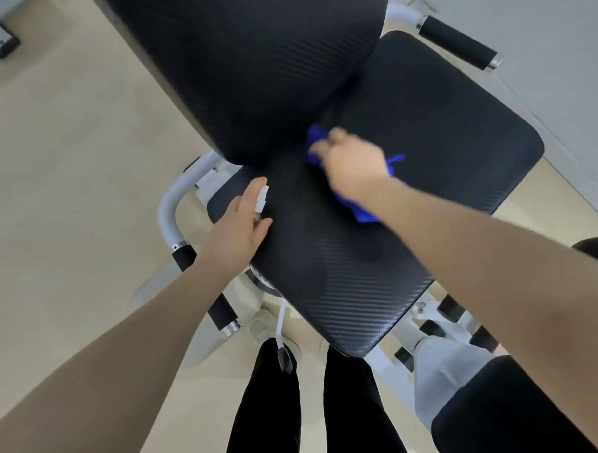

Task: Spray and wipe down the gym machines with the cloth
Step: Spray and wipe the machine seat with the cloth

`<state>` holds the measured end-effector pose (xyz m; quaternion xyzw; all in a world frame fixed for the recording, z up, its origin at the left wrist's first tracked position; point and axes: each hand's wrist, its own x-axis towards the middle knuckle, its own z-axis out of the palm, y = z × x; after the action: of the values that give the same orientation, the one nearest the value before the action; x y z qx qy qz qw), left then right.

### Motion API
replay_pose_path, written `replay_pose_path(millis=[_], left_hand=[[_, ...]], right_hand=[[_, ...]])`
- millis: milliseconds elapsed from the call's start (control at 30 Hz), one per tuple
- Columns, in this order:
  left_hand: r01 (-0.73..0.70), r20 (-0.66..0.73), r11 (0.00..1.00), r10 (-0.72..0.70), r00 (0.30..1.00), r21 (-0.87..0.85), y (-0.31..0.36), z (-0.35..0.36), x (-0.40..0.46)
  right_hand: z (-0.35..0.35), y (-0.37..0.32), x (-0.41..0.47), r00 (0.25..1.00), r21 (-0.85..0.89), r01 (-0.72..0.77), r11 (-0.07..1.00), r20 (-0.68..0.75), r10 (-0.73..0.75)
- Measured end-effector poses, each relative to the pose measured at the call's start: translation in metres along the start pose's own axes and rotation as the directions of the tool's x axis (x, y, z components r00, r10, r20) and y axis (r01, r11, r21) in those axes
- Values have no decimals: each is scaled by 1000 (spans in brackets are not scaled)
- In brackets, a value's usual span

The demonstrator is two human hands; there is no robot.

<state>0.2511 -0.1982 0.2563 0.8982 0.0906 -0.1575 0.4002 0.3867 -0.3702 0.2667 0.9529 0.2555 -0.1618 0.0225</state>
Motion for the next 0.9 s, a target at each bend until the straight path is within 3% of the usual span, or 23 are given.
replay_pose_path(millis=[67, 133, 200, 300, 333, 433, 500, 600, 667, 833, 900], left_hand=[[13, -18, 1000, -13, 1000, -1, 0, 1, 2], [21, -34, 1000, -20, 999, 13, 0, 3, 5], [8, -45, 999, -6, 999, 45, 2, 3, 7], [0, -14, 986, 2, 1000, 169, 7, -3, 2], [-10, 22, 968, 5, 1000, 250, 9, -7, -3], [-164, 39, 843, 168, 985, 512, 15, -8, -28], [-156, -33, 783, 220, 975, 603, 21, -12, -43], [56, -69, 815, -20, 997, 577, 25, -29, -34], [103, -32, 846, -102, 994, 523, 31, -35, -21], [-44, 104, 811, -21, 994, 584, 51, -12, -40], [-156, 71, 798, 141, 987, 582, 52, 8, -65]], right_hand=[[-5, 22, 24, 971, 63, -232, 971, -50, 235], [1, 14, 33, 933, 108, -337, 935, -95, 347], [5, -13, 28, 957, 134, -265, 955, -83, 277], [8, -36, 7, 996, 184, 51, 982, 61, -63], [5, -30, 1, 989, 209, 85, 974, 101, -108], [-11, 5, -24, 996, 229, -46, 972, 83, 28], [-19, 32, -48, 991, 212, -121, 970, 81, 106], [-30, 58, -75, 985, 151, -106, 983, 154, 82], [-38, 64, -82, 985, 124, -103, 987, 152, 84], [-44, 58, -98, 989, 99, -110, 989, 112, 99], [-43, 54, -111, 983, 113, -136, 984, 137, 120]])
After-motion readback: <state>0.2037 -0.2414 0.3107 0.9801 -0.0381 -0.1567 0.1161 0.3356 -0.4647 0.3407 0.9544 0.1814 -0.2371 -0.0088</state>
